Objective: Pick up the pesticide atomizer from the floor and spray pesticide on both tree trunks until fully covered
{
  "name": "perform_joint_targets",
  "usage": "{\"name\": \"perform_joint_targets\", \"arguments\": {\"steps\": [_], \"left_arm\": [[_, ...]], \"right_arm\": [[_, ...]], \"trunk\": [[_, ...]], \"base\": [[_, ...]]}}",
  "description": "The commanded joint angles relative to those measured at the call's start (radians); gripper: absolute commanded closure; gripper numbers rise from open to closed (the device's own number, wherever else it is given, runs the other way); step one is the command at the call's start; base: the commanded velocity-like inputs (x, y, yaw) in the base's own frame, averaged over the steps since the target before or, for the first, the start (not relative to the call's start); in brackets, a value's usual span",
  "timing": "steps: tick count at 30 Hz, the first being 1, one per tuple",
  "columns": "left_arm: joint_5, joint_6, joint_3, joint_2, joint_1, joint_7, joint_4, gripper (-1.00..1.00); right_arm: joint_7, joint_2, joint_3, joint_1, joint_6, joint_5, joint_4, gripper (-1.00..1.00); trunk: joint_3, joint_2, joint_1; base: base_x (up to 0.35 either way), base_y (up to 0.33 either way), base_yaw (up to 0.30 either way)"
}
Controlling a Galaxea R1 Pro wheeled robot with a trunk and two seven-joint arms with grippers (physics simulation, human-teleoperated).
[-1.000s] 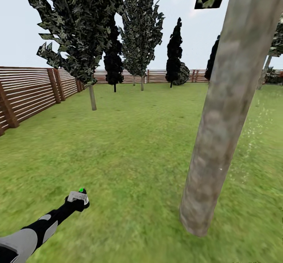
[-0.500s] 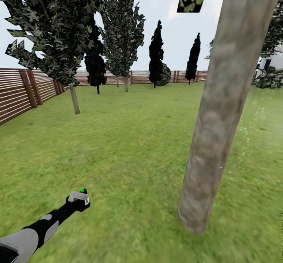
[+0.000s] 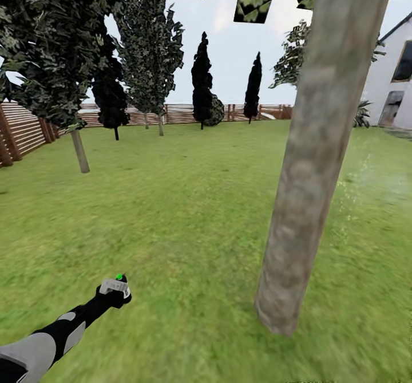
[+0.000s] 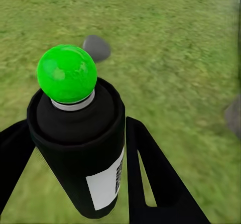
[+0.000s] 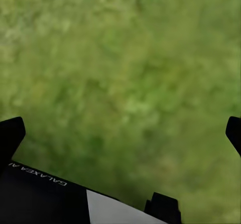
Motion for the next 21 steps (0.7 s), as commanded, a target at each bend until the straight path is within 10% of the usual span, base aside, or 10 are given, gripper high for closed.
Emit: {"name": "perform_joint_targets", "arguments": {"steps": [1,21], "left_arm": [[0.000,0.000,0.001,0.000,0.000,0.001,0.000,1.00],[0.000,0.000,0.001,-0.001,0.000,0.001,0.000,1.00]], "right_arm": [[0.000,0.000,0.000,0.000,0.000,0.000,0.000,-1.00],[0.000,0.000,0.000,0.000,0.000,0.000,0.000,-1.00]], "trunk": [[0.001,0.000,0.000],[0.010,0.000,0.000]], "base": [[0.135,0.345,-0.274],[0.164,0.345,-0.274]]}}
